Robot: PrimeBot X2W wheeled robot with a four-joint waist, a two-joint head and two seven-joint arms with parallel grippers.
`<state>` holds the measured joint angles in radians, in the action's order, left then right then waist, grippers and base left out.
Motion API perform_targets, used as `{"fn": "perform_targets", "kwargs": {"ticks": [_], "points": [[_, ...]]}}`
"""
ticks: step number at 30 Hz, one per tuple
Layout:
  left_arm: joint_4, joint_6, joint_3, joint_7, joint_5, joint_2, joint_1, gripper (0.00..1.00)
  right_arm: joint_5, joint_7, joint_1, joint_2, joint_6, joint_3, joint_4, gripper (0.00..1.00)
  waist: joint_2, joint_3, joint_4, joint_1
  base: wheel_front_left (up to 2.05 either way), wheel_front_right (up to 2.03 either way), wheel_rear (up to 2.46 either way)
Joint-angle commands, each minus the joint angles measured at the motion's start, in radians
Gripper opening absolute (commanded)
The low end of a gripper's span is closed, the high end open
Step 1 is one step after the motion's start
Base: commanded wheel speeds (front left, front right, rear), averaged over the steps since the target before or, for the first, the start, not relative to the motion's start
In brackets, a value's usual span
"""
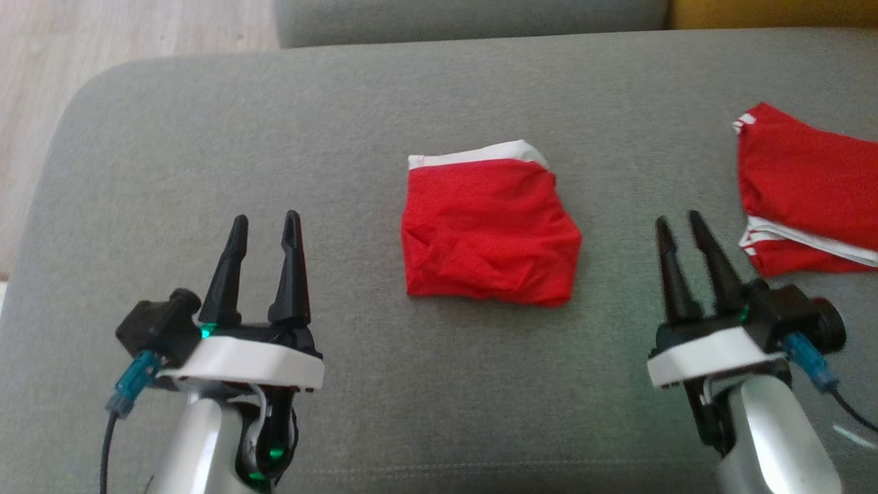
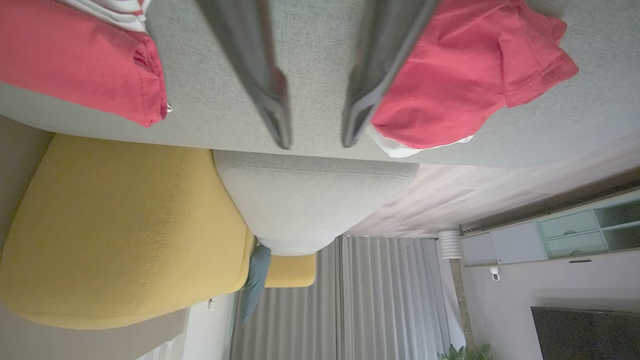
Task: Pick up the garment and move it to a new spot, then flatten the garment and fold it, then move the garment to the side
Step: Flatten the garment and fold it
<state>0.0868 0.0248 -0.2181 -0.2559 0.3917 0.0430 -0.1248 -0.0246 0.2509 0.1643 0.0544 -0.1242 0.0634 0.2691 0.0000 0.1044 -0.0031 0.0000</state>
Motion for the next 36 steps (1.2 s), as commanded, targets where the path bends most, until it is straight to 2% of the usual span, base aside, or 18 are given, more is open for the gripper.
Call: {"fn": "perform_targets", "kwargs": {"ticks": [1, 6, 11, 16, 22, 26, 31, 36], "points": [[-0.035, -0.005, 0.020, -0.006, 0.009, 0.007, -0.043, 1.00, 0.011, 0.011, 0.068, -0.004, -0.007, 0.033, -0.032, 0.00, 0.0000, 0.024, 0.028, 0.0000, 0.00, 0.00, 0.00], [-0.031, -0.003, -0.002, -0.006, 0.015, 0.007, -0.060, 1.00, 0.026, -0.005, 0.146, -0.004, -0.007, 0.081, 0.000, 0.00, 0.0000, 0.073, 0.086, 0.0000, 0.00, 0.00, 0.00], [-0.030, -0.003, -0.027, -0.006, 0.022, 0.007, -0.088, 1.00, 0.062, -0.037, 0.250, -0.004, -0.007, 0.119, 0.101, 0.00, 0.0000, 0.135, 0.153, 0.0000, 0.00, 0.00, 0.00], [-0.028, -0.002, -0.053, -0.006, 0.033, 0.007, -0.117, 1.00, 0.104, -0.060, 0.360, 0.007, -0.007, 0.089, 0.259, 0.00, 0.0000, 0.193, 0.224, 0.0000, 0.00, 0.00, 0.00], [-0.028, 0.005, -0.069, -0.006, 0.044, 0.007, -0.133, 1.00, 0.188, -0.085, 0.453, 0.020, -0.007, -0.016, 0.435, 0.00, 0.0000, 0.236, 0.284, 0.0000, 0.00, 0.00, 0.00], [-0.029, 0.006, -0.072, -0.006, 0.047, 0.007, -0.135, 1.00, 0.226, -0.095, 0.476, 0.019, -0.007, -0.059, 0.506, 0.00, 0.0000, 0.243, 0.297, 0.0000, 0.00, 0.00, 0.00], [-0.022, 0.010, -0.067, -0.006, 0.045, 0.007, -0.134, 1.00, 0.253, -0.057, 0.500, 0.008, -0.007, -0.089, 0.578, 0.00, 0.0000, 0.233, 0.288, 0.0000, 0.00, 0.00, 0.00], [-0.019, 0.005, -0.060, -0.006, 0.038, 0.007, -0.134, 1.00, 0.214, -0.001, 0.514, -0.003, -0.007, -0.047, 0.569, 0.00, 0.0000, 0.199, 0.254, 0.0000, 0.00, 0.00, 0.00]]}}
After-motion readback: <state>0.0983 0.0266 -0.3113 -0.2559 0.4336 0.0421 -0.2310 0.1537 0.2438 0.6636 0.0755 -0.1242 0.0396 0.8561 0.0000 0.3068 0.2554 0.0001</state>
